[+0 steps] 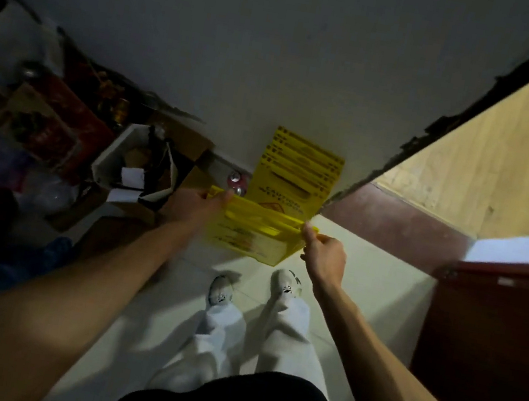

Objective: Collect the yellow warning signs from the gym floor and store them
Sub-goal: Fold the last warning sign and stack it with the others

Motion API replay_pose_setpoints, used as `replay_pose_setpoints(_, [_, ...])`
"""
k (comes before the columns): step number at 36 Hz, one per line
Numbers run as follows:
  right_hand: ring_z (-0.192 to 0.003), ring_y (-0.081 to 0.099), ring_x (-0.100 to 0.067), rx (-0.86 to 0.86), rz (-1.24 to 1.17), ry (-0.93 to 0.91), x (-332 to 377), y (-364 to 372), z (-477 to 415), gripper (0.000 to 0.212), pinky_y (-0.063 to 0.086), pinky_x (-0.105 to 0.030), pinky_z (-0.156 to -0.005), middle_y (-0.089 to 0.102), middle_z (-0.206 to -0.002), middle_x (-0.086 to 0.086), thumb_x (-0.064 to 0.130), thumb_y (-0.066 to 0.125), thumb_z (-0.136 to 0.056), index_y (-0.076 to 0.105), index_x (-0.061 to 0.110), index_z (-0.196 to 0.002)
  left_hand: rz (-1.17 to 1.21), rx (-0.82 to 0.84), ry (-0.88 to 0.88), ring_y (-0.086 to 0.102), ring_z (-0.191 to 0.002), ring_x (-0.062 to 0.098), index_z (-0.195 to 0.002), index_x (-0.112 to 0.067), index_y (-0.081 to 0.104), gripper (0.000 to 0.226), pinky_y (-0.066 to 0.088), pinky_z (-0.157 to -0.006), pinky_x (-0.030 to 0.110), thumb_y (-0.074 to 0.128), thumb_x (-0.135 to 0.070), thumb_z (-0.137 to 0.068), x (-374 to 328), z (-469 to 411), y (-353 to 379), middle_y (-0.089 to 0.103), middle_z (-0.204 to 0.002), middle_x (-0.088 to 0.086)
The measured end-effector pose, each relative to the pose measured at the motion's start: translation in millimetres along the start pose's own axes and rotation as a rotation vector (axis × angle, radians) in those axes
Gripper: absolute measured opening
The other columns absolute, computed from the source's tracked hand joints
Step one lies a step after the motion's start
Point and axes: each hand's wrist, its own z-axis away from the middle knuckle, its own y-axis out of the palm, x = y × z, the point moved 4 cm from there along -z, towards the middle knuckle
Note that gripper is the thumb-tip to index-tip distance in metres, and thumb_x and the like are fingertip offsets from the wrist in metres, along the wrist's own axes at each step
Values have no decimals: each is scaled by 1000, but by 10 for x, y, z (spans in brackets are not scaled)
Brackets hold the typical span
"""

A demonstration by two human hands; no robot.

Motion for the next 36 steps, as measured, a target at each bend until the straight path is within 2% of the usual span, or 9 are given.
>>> replay_pose_setpoints(4, [-86,67,-36,-24,7,43,-206,89,-37,56,50,-38,-74,72,-85,-20,54,50,-91,72,4,-83,-100,155,44,51,-71,23,-79,-8,58,41,32,-54,29,49,-46,-93,35,-219,313,50,-71,7])
replay_pose_setpoints(10, [-90,68,-36,-50,-44,144,-566,270,-359,47,52,-38,-81,73,-90,-19,50,51,-91,73,8,-90,-210,221,132,50,-74,23,-99,-4,62,35,30,-55,27,45,-34,-98,129,-519,750,52,-79,10])
replay_pose_setpoints(13, [-87,69,-35,-42,-76,177,-734,365,-607,40,55,-46,-84,72,-88,-16,49,56,-87,70,13,-80,-117,208,126,41,-72,19,-96,6,62,35,23,-48,24,49,-26,-97,214,-711,968,41,-66,5])
replay_pose_setpoints(18, [-85,70,-34,-23,-87,174,-892,522,-994,40,56,-48,-83,70,-80,-13,44,57,-90,69,9,-77,-63,207,67,33,-53,12,-73,-14,54,29,23,-49,25,48,-28,-98,404,-1054,1252,37,-60,1])
replay_pose_setpoints(21, [-86,70,-33,-35,-96,179,-950,608,-1201,39,56,-49,-84,72,-87,-15,45,56,-90,69,10,-78,-19,217,63,30,-51,11,-88,-6,62,26,21,-48,25,50,-28,-97,480,-1210,1354,36,-57,2])
replay_pose_setpoints(24, [-88,69,-33,-35,-118,178,-972,682,-1348,37,55,-51,-86,72,-90,-15,46,58,-89,71,12,-83,19,186,68,31,-53,13,-94,9,64,39,22,-49,26,52,-29,-96,541,-1372,1411,37,-57,3])
replay_pose_setpoints(28, [-87,70,-31,-79,-153,145,-842,711,-1525,45,55,-49,-87,72,-89,-13,48,58,-90,74,7,-96,-26,123,112,32,-53,14,-59,-12,47,44,23,-41,19,52,-38,-94,438,-1545,1424,37,-58,6])
replay_pose_setpoints(32, [-86,70,-30,-114,-146,122,-706,695,-1714,44,56,-48,-86,73,-89,-12,53,57,-88,74,12,-90,-29,98,161,38,-57,16,-64,-10,48,41,31,-43,15,50,-36,-96,304,-1671,1441,39,-57,4])
replay_pose_setpoints(36, [-86,70,-31,-113,-115,106,-622,680,-1847,48,56,-52,-86,73,-89,-14,56,56,-87,68,12,-69,-79,93,169,55,-87,32,-88,-7,60,40,26,-43,20,42,-41,-97,174,-1728,1459,51,-70,12])
